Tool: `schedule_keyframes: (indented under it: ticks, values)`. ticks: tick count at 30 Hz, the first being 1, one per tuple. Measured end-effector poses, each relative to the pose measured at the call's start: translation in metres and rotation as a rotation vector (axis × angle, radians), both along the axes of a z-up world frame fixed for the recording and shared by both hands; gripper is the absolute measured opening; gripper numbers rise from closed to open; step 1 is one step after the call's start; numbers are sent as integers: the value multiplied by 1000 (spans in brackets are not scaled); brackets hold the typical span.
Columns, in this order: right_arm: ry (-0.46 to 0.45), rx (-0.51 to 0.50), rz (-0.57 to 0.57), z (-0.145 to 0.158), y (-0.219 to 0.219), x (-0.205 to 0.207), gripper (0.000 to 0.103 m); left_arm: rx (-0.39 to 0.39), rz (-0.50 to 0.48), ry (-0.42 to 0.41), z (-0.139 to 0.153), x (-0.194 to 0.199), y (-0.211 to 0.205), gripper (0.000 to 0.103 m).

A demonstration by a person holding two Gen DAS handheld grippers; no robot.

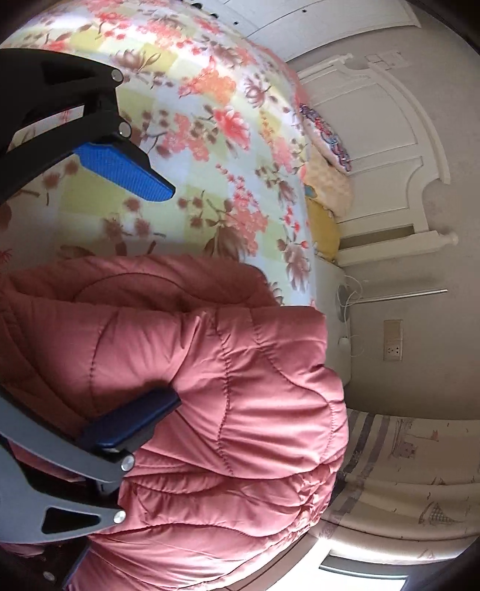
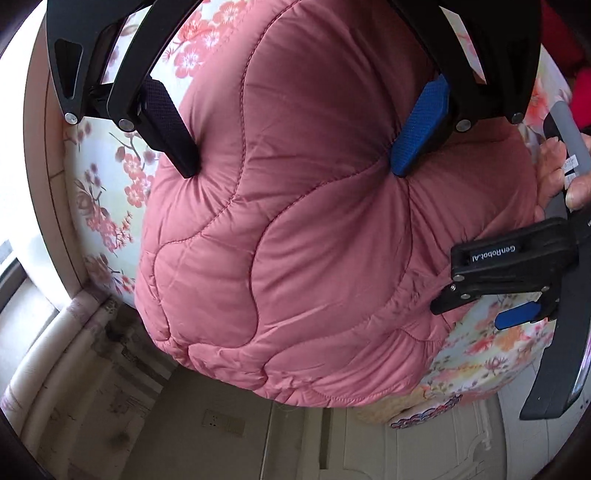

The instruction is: Fold large clothes

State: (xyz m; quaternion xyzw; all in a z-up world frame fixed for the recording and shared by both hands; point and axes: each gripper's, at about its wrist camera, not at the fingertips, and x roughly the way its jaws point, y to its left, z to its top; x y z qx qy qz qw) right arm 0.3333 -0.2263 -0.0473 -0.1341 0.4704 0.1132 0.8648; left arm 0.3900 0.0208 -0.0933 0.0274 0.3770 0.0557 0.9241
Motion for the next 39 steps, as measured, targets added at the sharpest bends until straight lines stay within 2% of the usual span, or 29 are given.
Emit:
schedule_keyframes:
  ticks: [3,6,8,11,14,21,27,31,35,39]
  values:
    - [-29,-41,-11,-6,7,-2,99,5,9,-5,-3,0,0,101]
    - [-24,-27,-22,1,4,-1,99,-10,21,-13,6,-3,2,101]
    - [-14,9,-47,20,0,-1,99,-6,19,-45,19,-11,2,101]
    - [-101,23,-59,52,-4,-8,99,1,12,-92,34,-22,-2,101]
    - [-146,66,-97,66,-9,-16,99,-29,8,-98,42,-28,-2,101]
    - [-171,53,-147,56,-8,-46,99,-35,17,-102,44,-44,-4,101]
    - [-217,57,-170,64,-8,-75,99,-48,16,-137,60,-69,-5,101]
    - [-226,117,-189,69,-10,-94,99,-57,10,-139,70,-88,-6,101]
    - [-226,143,-216,67,-9,-109,99,-24,-9,-161,76,-115,-11,101]
    - [-211,226,-223,63,-13,-125,99,10,-19,-185,79,-142,-13,101]
